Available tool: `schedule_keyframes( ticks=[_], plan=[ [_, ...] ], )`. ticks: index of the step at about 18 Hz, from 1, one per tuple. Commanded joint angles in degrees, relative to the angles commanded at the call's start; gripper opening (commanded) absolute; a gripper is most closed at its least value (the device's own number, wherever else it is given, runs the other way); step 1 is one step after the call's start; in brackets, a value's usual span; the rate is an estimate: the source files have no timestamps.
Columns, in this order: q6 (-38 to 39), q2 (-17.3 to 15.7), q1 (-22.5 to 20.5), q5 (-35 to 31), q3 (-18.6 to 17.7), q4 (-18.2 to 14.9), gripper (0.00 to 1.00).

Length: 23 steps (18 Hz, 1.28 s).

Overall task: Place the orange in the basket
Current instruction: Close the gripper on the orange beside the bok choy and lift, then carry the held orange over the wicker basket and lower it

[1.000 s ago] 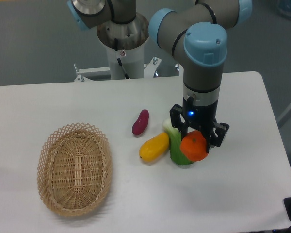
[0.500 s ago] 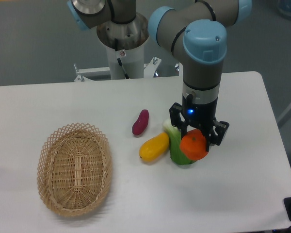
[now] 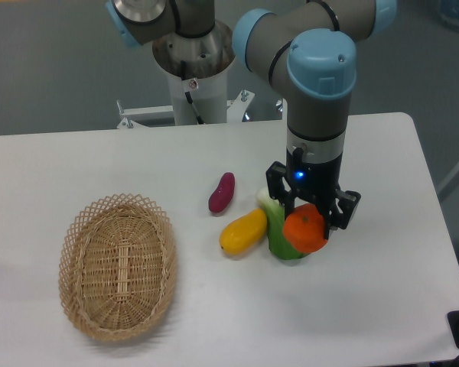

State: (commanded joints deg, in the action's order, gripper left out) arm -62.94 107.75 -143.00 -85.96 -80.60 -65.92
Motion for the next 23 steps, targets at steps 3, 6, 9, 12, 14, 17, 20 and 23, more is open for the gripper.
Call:
schedule_keyframes(
  ticks=[3,6,9,12,14,17,20,23],
  plan=[
    [2.5,0.4,0.6,0.0,-0.1,0.0,0.64],
    [7.0,0.6,2.6,1.3,-0.7,1.0,0.64],
    [14.4,1.7,7.4,1.4,-1.3,1.7,0.65],
    [20.3,3.4,12.6,1.4,-2.2,1.8,0.65],
    [22.9,4.0,15.3,1.4,-3.9,3.2,0.65],
    [24.6,5.7,18.9,1.5,-7.8,8.8,0.65],
    [25.6,8.4,22.1,1.4,-10.6,13.6,0.65],
    [27.3,9.8,23.5,2.6,-10.6,13.7,0.65]
  ],
)
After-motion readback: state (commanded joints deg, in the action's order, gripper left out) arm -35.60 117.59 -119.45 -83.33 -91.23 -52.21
